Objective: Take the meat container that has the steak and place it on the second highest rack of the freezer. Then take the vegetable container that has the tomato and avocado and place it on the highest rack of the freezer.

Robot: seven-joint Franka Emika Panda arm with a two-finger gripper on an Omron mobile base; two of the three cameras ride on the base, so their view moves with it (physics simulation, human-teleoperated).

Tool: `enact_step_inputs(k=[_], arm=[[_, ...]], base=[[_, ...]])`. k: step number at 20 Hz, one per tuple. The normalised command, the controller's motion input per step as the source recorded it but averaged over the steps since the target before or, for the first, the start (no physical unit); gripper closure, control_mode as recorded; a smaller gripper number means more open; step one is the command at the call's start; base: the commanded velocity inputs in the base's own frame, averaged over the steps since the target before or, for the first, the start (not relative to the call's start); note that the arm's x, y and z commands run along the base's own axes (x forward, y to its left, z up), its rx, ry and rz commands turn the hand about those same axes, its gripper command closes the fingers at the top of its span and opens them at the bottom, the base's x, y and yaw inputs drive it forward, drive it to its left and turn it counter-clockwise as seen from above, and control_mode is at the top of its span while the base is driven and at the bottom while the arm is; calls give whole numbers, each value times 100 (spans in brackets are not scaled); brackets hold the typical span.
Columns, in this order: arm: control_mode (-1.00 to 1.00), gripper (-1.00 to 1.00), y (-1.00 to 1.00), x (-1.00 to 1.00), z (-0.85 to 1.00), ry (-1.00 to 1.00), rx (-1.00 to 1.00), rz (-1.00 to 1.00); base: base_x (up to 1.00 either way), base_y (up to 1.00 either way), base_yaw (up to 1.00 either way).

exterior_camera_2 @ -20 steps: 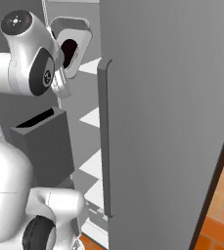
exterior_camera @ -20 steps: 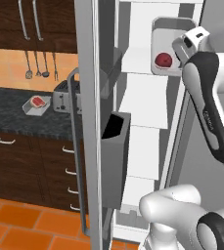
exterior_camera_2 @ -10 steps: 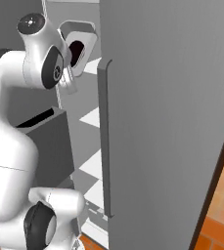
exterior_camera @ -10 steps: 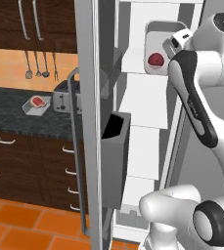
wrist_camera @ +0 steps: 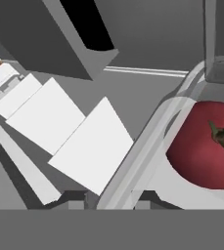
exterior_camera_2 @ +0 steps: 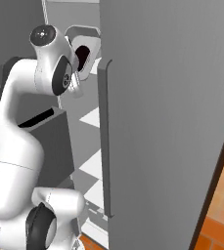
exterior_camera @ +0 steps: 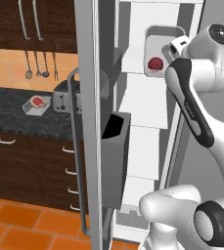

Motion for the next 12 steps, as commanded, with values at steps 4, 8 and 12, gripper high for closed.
enact_step_inputs(k=[4,8,12], arm=[[-100,100,-3,43,-26,0,0,0],[-100,100,-15,38,0,0,1,0],[-100,100,-7,68,0,0,0,0]], base=[[0,0,0],[0,0,0],[0,0,0]])
